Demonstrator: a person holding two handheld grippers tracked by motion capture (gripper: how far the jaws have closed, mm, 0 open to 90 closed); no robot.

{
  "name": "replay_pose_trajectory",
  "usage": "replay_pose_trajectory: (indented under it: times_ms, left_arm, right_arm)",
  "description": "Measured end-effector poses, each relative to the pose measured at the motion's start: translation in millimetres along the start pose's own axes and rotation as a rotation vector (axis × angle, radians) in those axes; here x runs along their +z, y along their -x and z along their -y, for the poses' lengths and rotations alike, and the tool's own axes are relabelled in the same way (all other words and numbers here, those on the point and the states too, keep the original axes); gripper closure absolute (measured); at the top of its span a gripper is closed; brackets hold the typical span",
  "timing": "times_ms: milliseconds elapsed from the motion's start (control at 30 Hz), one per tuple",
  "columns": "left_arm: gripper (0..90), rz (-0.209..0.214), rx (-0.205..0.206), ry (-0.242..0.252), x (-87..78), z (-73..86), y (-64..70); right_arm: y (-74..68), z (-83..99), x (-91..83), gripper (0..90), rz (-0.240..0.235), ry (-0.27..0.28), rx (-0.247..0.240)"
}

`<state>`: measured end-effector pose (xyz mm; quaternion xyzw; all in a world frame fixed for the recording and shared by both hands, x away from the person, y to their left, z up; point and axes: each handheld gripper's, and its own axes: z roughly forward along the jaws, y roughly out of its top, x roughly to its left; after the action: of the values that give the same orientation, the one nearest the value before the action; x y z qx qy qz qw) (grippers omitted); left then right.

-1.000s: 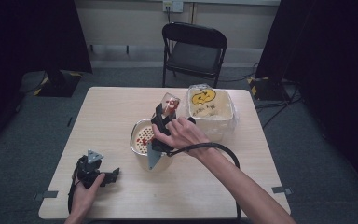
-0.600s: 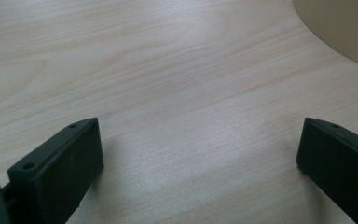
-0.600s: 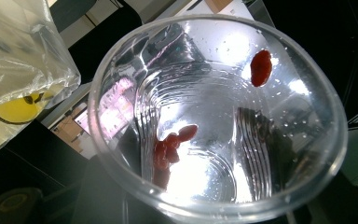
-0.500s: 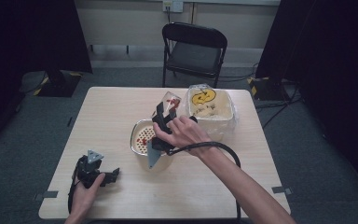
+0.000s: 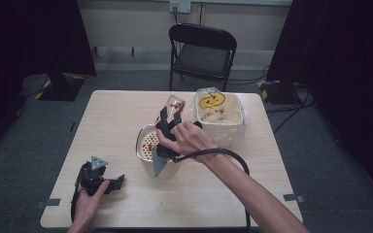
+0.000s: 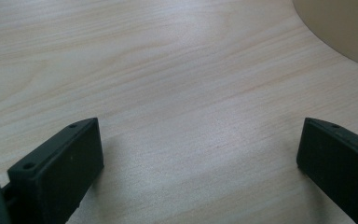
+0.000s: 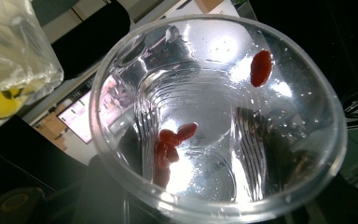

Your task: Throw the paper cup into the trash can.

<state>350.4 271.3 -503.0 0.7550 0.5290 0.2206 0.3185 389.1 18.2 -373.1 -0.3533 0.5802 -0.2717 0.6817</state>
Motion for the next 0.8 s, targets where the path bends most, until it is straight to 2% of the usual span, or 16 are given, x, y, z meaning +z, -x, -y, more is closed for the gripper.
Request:
replay_pose_trajectory:
  times_ms: [33, 100, 133, 233, 267, 300, 367, 400, 433, 467, 567, 667, 700, 733, 767, 800]
  left_arm:
    - [0.0, 0.000, 0.000, 0.001, 0.0, 0.0, 0.0]
    - [0.0, 0.002, -0.005, 0.002, 0.2, 0.1, 0.3]
    - [0.0, 0.002, -0.004, 0.001, 0.1, 0.1, 0.3]
    - [0.0, 0.000, -0.001, 0.001, 0.1, 0.0, 0.0]
    - [0.0, 0.000, 0.000, 0.000, 0.0, 0.0, 0.0]
    - [0.0, 0.000, 0.000, 0.000, 0.0, 0.0, 0.0]
    - [0.0, 0.000, 0.000, 0.000, 0.0, 0.0, 0.0]
    - [0.0, 0.000, 0.000, 0.000, 0.0, 0.0, 0.0]
    - [0.0, 0.000, 0.000, 0.001, 0.1, 0.0, 0.0]
    - [0.0, 0.000, 0.000, 0.000, 0.0, 0.0, 0.0]
    - [0.0, 0.000, 0.000, 0.000, 0.0, 0.0, 0.0]
    - [0.0, 0.000, 0.000, 0.000, 0.0, 0.0, 0.0]
    - [0.0, 0.000, 0.000, 0.000, 0.0, 0.0, 0.0]
    - [0.0, 0.000, 0.000, 0.001, 0.0, 0.0, 0.0]
    - [0.0, 0.000, 0.000, 0.001, 0.1, 0.0, 0.0]
    - [0.0, 0.000, 0.000, 0.000, 0.0, 0.0, 0.0]
  right_arm:
    - [0.5, 1.2, 0.9, 50.6, -0.006, 0.006, 0.020]
    - [3.7, 6.3, 2.3, 50.7, -0.060, 0.037, 0.148]
    - [4.1, 8.4, 2.4, 50.7, -0.080, 0.031, 0.199]
    - [9.7, 21.5, 8.5, 50.7, -0.168, 0.065, 0.450]
    - [10.8, 24.6, 10.6, 50.7, -0.190, 0.082, 0.518]
    - [12.5, 30.8, 13.1, 50.6, -0.250, 0.107, 0.631]
    - [14.6, 40.4, 17.4, 50.6, -0.318, 0.137, 0.758]
    - [14.9, 50.1, 21.1, 50.5, -0.393, 0.177, 0.898]
    - [14.9, 50.1, 21.1, 50.5, -0.393, 0.177, 0.898]
    - [14.7, 53.8, 22.4, 50.5, -0.415, 0.191, 0.944]
    - [12.0, 71.1, 29.1, 50.2, -0.532, 0.265, 1.179]
    - [6.2, 92.6, 37.3, 50.0, -0.638, 0.357, 1.457]
    - [2.3, 102.5, 42.2, 49.9, -0.679, 0.407, 1.551]
    - [0.0, 108.2, 44.8, 49.6, -0.706, 0.433, 1.610]
    - [-4.4, 117.6, 48.6, 49.3, -0.746, 0.466, 1.712]
    - [-7.2, 123.2, 51.0, 49.3, -0.778, 0.489, 1.773]
